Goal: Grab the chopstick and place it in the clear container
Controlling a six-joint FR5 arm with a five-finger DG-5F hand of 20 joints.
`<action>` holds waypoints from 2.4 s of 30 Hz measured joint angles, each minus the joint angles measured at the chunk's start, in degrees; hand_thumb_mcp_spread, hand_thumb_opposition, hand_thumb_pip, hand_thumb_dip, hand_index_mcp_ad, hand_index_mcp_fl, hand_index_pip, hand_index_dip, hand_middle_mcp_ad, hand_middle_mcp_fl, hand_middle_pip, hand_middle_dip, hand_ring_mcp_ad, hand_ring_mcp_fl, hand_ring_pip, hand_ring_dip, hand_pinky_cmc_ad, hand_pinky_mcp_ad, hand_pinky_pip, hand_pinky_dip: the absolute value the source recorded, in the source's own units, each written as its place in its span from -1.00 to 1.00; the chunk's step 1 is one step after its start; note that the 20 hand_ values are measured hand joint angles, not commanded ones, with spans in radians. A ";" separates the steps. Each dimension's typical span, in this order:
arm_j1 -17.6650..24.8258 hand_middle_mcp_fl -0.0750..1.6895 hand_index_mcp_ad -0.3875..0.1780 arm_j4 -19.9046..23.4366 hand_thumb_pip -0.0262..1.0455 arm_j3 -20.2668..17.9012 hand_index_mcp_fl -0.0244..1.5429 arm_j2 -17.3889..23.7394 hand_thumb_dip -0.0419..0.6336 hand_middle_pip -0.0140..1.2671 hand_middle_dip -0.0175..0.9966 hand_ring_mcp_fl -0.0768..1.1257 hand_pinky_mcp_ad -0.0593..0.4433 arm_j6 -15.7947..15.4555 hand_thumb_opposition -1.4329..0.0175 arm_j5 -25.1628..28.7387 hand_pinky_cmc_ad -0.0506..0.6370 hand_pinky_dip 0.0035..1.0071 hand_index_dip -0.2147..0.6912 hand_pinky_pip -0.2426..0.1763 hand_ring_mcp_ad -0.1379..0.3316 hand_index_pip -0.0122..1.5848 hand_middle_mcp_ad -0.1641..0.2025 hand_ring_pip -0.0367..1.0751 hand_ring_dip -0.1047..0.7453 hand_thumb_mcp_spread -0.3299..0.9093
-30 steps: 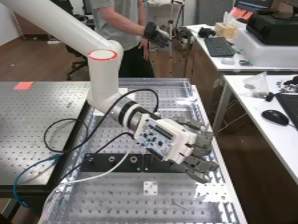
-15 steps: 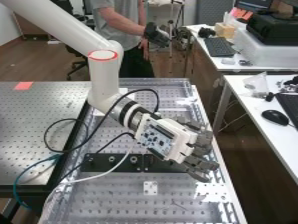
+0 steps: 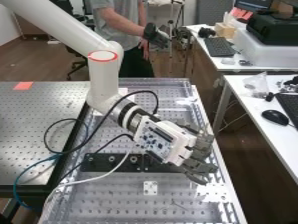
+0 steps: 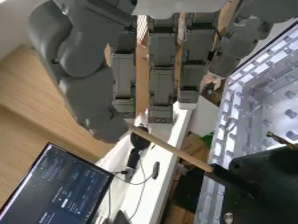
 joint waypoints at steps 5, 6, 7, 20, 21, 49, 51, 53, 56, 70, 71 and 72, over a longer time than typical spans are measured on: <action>-0.09 -0.19 -0.06 0.07 0.28 -0.01 -0.45 -0.01 -0.01 0.08 0.30 -0.07 0.03 -0.20 -0.20 0.03 0.34 -0.63 -0.52 0.22 -0.06 0.58 0.31 -0.79 0.29 0.40; -0.12 -0.19 -0.06 0.06 0.28 0.00 -0.45 -0.01 -0.01 0.08 0.30 -0.07 0.03 -0.18 -0.19 0.00 0.34 -0.65 -0.52 0.22 -0.06 0.59 0.30 -0.79 0.29 0.38; -0.12 -0.19 -0.06 0.05 0.28 0.00 -0.45 -0.01 -0.01 0.08 0.29 -0.07 0.03 -0.18 -0.19 0.00 0.34 -0.65 -0.52 0.22 -0.06 0.59 0.31 -0.79 0.29 0.38; -0.07 -0.18 -0.06 -0.86 0.28 0.07 -0.45 -0.09 -0.01 0.08 0.29 -0.08 0.03 0.62 -0.20 -1.14 0.34 -0.65 -0.52 0.22 -0.04 0.55 0.30 -0.79 0.29 0.37; -0.05 -0.21 -0.06 -0.99 0.31 0.07 -0.47 -0.08 -0.02 0.08 0.30 -0.08 0.03 0.71 -0.20 -1.16 0.34 -0.65 -0.52 0.22 -0.04 0.55 0.30 -0.79 0.29 0.37; -0.35 -0.26 -0.05 -0.64 0.37 -0.50 -0.55 0.21 -0.02 0.05 0.29 -0.16 0.07 0.94 -0.18 -1.06 0.30 -0.63 -0.58 0.22 -0.06 0.53 0.26 -0.79 0.29 0.34; -0.28 -0.26 -0.05 -0.70 0.37 -0.45 -0.55 0.16 -0.02 0.05 0.29 -0.16 0.07 0.98 -0.18 -1.05 0.30 -0.63 -0.58 0.22 -0.06 0.54 0.26 -0.79 0.29 0.34; -0.23 -0.26 -0.05 -0.69 0.36 -0.41 -0.53 0.14 -0.01 0.05 0.29 -0.16 0.07 0.91 -0.18 -0.95 0.30 -0.63 -0.58 0.22 -0.06 0.53 0.26 -0.79 0.29 0.34; -0.20 -0.25 -0.05 -0.72 0.35 -0.35 -0.53 0.08 -0.02 0.05 0.29 -0.16 0.07 0.84 -0.18 -0.65 0.30 -0.63 -0.58 0.22 -0.06 0.53 0.26 -0.79 0.29 0.34; -0.04 -0.05 -0.12 -0.25 0.13 -0.21 -0.20 -0.13 -0.01 0.04 0.29 0.03 0.07 0.19 -0.28 0.78 0.31 -0.63 -0.60 0.22 -0.05 0.60 0.26 -0.78 0.29 0.46; -0.04 -0.01 -0.13 -0.24 0.13 -0.17 -0.20 -0.14 -0.05 0.04 0.29 0.06 0.07 0.18 -0.32 0.82 0.32 -0.63 -0.61 0.22 -0.06 0.62 0.24 -0.78 0.29 0.49; -0.03 0.00 -0.13 -0.21 0.13 -0.14 -0.20 -0.17 -0.06 0.04 0.30 0.06 0.08 0.20 -0.34 0.86 0.34 -0.63 -0.60 0.23 -0.06 0.62 0.24 -0.77 0.29 0.51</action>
